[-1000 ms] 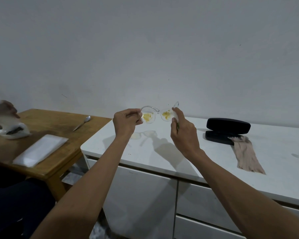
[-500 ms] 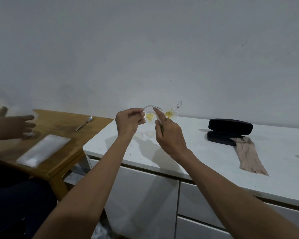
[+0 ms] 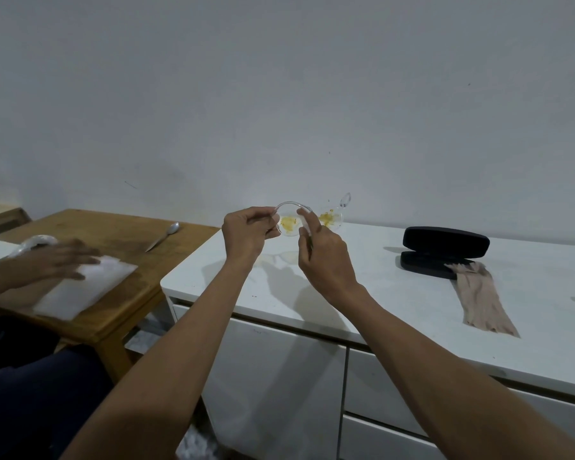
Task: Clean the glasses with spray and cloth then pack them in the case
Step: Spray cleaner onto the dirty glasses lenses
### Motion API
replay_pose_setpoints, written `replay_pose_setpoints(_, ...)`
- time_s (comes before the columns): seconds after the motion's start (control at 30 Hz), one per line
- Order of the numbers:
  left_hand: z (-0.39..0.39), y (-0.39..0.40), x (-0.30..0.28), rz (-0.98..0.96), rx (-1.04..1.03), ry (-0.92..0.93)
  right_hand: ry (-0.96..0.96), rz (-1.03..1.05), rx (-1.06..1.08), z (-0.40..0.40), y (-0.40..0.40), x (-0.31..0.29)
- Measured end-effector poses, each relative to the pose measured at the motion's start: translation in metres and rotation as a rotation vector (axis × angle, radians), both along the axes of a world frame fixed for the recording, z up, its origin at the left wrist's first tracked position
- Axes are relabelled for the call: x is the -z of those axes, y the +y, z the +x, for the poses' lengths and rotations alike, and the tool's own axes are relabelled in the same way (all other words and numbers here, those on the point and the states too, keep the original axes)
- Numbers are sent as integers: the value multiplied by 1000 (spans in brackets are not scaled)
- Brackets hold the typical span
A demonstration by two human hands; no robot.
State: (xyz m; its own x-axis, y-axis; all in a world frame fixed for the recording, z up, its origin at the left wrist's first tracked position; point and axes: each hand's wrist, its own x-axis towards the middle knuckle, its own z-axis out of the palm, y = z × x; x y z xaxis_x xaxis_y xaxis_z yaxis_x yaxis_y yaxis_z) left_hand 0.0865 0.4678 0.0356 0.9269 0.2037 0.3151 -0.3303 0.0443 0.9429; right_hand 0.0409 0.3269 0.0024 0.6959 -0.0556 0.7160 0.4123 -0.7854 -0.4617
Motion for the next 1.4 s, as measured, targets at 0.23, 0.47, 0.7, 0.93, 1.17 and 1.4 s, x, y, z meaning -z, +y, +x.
replay_pose_setpoints(0.23, 2, 4, 2, -38, 15, 23, 4, 109, 19, -2, -6, 1)
replay_pose_setpoints(0.47, 5, 14, -1, -88, 20, 7, -50, 272, 38, -5, -34, 8)
replay_pose_setpoints(0.7, 4, 18, -5, -107, 33, -2, 79, 399, 108, -1, -61, 15)
replay_pose_setpoints(0.93, 2, 15, -11, -102, 52, -13, 195, 476, -18, 2, -64, 14)
replay_pose_setpoints(1.17, 1, 10, -16, -99, 53, -9, 176, 447, -23, 7, -58, 15)
replay_pose_setpoints(1.4, 1, 11, -16, -97, 67, -11, 167, 489, -7, 11, -59, 14)
